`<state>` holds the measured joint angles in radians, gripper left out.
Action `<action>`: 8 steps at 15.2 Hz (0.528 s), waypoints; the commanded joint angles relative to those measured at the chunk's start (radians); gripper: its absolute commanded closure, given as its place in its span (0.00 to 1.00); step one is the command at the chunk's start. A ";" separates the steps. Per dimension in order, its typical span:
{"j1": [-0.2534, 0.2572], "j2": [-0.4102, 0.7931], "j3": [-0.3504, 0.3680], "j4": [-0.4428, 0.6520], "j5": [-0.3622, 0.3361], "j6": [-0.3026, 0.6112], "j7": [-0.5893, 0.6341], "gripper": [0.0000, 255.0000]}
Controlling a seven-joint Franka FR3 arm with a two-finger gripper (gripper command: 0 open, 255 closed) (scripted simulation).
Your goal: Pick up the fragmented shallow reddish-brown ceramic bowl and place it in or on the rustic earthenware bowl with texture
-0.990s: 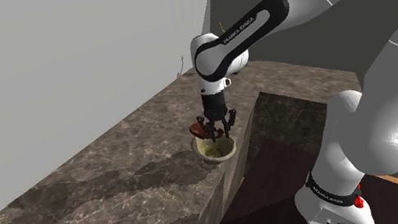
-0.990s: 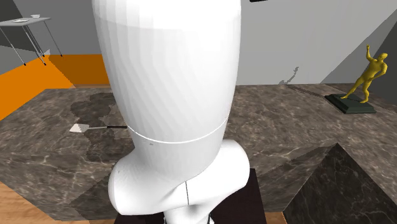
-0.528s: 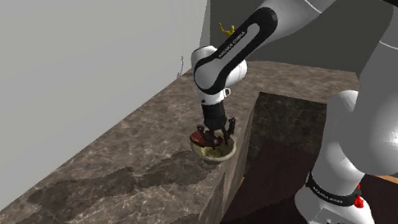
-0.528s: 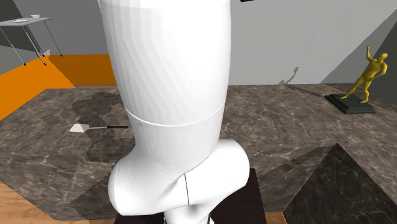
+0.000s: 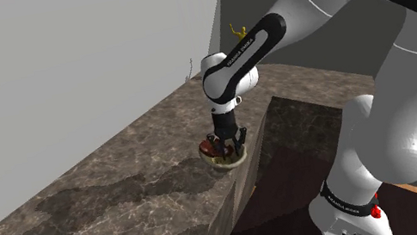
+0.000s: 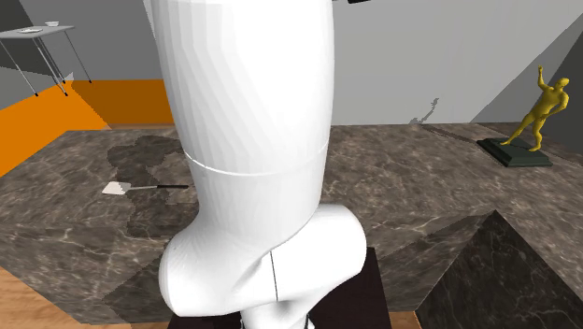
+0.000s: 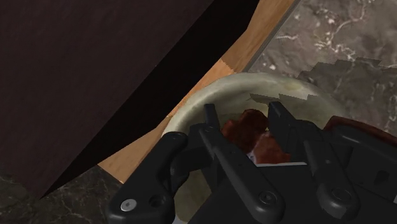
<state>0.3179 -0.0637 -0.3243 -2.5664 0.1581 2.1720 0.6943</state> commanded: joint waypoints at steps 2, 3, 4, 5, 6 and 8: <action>0.000 0.000 0.000 0.000 0.000 0.000 0.000 1.00; 0.000 0.000 0.000 0.000 0.000 0.000 0.000 0.00; 0.000 0.000 0.000 0.000 0.000 0.000 0.000 0.00; 0.000 0.000 0.000 0.000 0.000 0.000 0.000 0.00; 0.000 0.000 0.000 0.000 0.000 0.000 0.000 0.00; 0.000 0.000 0.000 0.000 0.000 0.000 0.000 0.00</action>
<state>0.3180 -0.0634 -0.3243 -2.5664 0.1582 2.1723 0.6942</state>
